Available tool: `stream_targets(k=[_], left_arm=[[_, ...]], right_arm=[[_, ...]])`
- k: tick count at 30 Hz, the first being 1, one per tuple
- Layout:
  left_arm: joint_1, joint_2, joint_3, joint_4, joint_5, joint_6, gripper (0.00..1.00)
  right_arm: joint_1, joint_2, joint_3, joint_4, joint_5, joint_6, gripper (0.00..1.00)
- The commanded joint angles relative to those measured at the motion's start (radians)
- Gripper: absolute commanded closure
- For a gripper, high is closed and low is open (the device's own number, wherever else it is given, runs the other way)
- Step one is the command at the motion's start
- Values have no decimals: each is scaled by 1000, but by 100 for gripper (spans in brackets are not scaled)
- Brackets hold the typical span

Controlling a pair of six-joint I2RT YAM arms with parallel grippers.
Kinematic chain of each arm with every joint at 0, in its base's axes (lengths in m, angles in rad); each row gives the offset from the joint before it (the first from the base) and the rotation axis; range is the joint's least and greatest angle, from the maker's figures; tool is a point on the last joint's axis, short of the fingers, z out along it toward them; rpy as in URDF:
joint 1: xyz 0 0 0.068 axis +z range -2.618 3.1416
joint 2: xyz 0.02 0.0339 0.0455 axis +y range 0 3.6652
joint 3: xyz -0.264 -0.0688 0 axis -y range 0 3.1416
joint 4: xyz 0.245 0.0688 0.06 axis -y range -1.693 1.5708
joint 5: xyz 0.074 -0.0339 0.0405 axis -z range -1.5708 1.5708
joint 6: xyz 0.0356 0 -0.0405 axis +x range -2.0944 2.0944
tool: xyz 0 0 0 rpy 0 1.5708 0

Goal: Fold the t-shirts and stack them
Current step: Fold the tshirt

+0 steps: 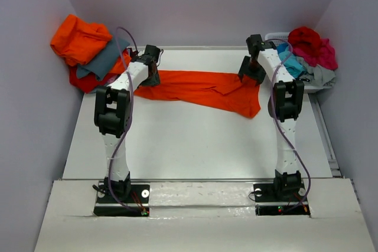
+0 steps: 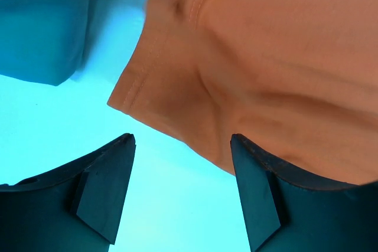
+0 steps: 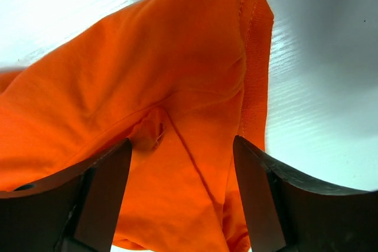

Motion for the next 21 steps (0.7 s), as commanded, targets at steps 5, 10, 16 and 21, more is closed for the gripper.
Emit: stream_targets(k=[5,10,16,21], left_arm=[[-16,-60,16,19,-52,1,22],[-16,-41,61,-1,-50,1,22],[-26,-34,67,-15,-43,-1,22],[-26,-31,44,-10,-37,-5,22]], right_arm=[[-5,-119,-7,11,-12,-17,23],[-5,-185,-113,27,-51,-22,25],[55,-215,-183,8,-102,-43,55],[89,-205,-229,37,-148,-38,72]])
